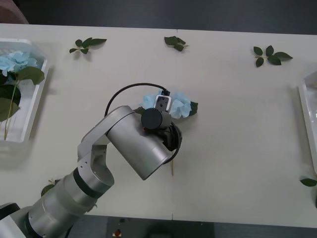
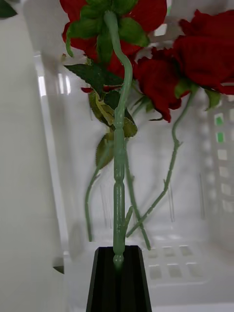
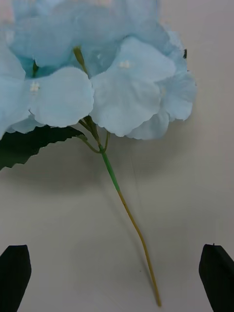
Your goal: Put the red flowers into the right box and the blue flowers into the left box
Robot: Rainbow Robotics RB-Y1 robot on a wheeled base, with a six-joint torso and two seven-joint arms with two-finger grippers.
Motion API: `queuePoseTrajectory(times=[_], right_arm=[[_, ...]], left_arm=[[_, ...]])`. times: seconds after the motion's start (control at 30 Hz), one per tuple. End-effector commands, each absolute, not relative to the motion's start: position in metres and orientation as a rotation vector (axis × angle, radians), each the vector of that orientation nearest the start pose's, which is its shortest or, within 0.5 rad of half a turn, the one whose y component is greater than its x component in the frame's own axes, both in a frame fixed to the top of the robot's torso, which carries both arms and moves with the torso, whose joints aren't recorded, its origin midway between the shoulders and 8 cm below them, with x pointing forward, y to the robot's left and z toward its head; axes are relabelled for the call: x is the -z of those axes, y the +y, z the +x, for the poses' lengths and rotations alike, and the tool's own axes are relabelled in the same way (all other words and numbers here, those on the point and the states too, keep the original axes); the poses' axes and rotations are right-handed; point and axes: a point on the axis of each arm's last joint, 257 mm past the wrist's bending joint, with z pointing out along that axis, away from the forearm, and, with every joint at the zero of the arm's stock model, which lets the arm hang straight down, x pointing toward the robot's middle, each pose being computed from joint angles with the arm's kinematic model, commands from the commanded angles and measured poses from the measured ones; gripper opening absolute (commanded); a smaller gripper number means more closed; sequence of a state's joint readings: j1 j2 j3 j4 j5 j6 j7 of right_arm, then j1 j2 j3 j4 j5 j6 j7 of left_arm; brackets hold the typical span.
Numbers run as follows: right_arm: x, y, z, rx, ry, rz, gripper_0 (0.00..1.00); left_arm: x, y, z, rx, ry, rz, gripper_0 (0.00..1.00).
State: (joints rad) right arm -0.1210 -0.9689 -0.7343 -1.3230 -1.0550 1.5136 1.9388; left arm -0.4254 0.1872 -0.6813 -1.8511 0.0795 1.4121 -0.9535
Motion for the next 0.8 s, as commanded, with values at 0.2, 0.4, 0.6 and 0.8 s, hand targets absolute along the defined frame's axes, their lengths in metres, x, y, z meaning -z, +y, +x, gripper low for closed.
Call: queuePoseTrajectory(times=[0.2, 0.4, 0.6, 0.8], right_arm=[[0.141, -0.654, 0.381, 0.087, 2.395, 0.228, 0.00], [0.145, -0.652, 0.384, 0.077, 2.379, 0.232, 0.06], [0.146, -0.652, 0.385, 0.076, 2.376, 0.230, 0.85], [0.145, -0.646, 0.388, 0.082, 2.377, 0.195, 1.00]], left_arm=[[0.295, -0.034, 0.453, 0.195, 2.458, 0.275, 1.00], [0.300, -0.049, 0.466, 0.176, 2.452, 0.261, 1.00], [0.302, -0.056, 0.483, 0.171, 2.418, 0.272, 1.00], [0.300, -0.056, 0.504, 0.162, 2.344, 0.284, 1.00]])
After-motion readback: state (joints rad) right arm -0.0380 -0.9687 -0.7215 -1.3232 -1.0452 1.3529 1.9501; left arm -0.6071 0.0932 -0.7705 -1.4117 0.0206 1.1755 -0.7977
